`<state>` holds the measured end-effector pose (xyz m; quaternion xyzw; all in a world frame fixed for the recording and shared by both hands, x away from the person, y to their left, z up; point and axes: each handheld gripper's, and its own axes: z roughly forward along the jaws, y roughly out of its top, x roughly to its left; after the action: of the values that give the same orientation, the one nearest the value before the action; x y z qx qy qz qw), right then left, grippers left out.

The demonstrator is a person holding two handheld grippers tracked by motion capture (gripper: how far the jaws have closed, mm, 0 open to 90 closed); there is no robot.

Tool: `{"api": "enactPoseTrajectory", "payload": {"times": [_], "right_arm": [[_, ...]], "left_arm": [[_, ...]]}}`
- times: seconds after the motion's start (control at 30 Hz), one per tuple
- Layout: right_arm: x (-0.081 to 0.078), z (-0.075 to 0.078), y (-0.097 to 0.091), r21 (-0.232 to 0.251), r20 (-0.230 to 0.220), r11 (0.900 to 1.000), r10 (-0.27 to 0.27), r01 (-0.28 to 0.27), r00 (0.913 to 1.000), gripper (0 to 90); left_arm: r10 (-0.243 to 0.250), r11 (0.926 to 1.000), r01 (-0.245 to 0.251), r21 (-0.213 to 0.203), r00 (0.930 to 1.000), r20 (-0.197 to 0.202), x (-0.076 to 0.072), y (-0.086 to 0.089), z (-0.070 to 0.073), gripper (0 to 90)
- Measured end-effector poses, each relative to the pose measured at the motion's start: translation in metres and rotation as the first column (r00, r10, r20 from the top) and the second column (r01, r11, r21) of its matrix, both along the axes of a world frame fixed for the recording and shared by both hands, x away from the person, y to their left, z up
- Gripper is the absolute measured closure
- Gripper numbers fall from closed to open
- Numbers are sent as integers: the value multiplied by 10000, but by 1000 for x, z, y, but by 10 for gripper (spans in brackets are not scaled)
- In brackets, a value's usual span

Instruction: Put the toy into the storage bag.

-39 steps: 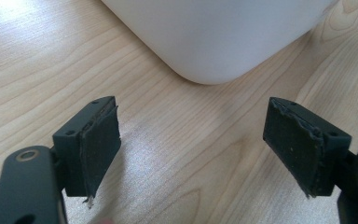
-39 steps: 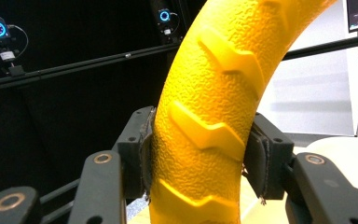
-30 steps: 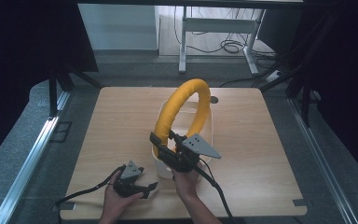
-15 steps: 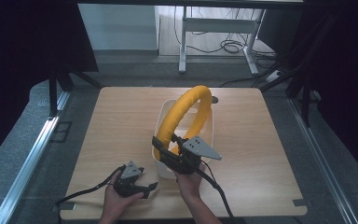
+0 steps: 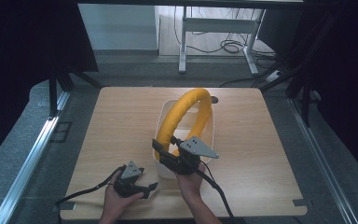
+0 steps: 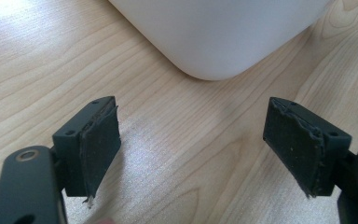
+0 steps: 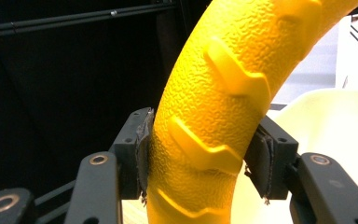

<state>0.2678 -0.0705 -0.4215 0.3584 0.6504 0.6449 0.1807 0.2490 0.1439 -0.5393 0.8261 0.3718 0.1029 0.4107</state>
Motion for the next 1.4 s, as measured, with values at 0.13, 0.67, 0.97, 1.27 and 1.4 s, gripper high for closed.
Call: {"api": "enactPoseTrajectory", "payload": {"times": [0.13,0.67,0.97,1.27,1.4], "right_arm": [[0,0,0,-71,-8,10000,-9,9,10000,465],[-1,5,-14,172,22,9998,61,-61,10000,336],[-6,9,-30,10,46,9998,214,-214,9998,324],[-12,11,-45,18,51,9994,348,-348,9994,322],[-17,10,-49,-27,32,9988,493,-493,9988,323]], "left_arm": [[0,10000,0,1,10000,-5,0,0,0,189],[-3,10000,3,4,10000,-45,1,0,-1,189],[8,9999,-8,-134,10000,-32,4,1,1,189],[7,9999,-7,-150,10000,-33,5,1,1,189],[24,9999,-24,-152,10000,2,5,1,2,189]]}}
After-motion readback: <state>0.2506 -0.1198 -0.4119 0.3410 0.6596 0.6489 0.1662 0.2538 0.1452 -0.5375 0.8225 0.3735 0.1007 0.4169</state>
